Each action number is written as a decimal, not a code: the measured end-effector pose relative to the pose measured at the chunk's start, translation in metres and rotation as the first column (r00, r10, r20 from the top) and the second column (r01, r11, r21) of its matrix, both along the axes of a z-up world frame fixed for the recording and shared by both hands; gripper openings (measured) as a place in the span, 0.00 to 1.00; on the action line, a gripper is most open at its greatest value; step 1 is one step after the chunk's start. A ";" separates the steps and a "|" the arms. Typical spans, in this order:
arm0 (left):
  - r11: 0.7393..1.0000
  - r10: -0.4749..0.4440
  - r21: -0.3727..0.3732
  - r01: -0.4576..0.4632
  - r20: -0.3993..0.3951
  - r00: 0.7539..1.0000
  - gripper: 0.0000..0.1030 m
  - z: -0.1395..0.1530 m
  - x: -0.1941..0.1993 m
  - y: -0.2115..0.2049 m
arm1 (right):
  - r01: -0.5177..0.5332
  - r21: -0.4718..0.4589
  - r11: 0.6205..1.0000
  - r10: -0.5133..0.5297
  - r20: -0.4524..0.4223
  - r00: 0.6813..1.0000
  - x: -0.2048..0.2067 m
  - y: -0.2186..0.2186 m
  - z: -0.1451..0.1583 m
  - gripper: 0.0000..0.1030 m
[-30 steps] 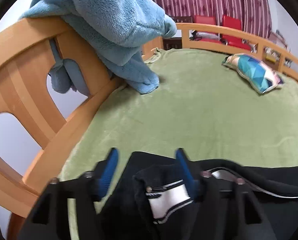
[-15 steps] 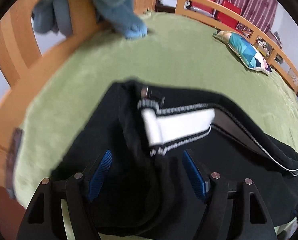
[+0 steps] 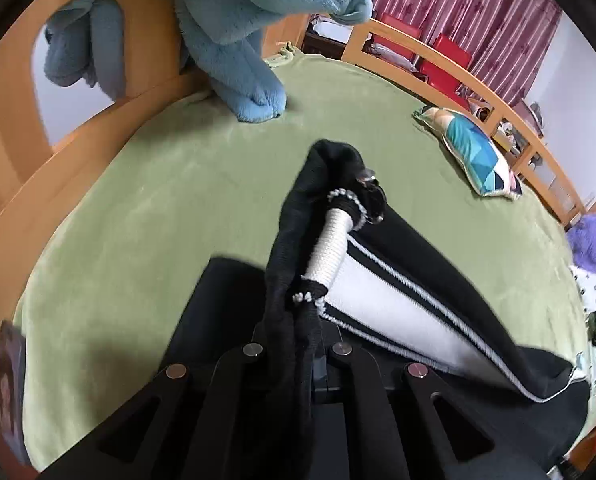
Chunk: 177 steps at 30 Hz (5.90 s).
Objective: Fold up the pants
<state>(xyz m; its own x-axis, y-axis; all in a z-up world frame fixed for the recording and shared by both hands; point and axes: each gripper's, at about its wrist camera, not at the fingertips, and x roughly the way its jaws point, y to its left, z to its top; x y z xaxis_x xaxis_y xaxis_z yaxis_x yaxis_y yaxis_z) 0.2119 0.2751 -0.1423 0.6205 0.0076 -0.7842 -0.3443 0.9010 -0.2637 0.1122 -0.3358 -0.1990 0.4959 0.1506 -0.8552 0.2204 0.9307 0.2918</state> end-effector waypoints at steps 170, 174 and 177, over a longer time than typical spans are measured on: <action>1.000 0.004 -0.024 -0.005 -0.061 0.998 0.57 -0.014 -0.049 0.025 | 0.117 0.075 0.990 -0.129 0.185 0.974 -0.040 -0.096 0.049 0.68; 0.996 -0.026 -0.090 0.022 -0.043 0.999 0.57 -0.017 -0.091 0.017 | 0.090 0.113 0.989 -0.112 0.204 0.972 -0.054 -0.091 0.047 0.68; 0.993 -0.046 -0.111 0.047 0.010 0.999 0.58 -0.022 -0.120 0.008 | 0.069 0.124 0.990 -0.094 0.205 0.974 -0.059 -0.086 0.044 0.68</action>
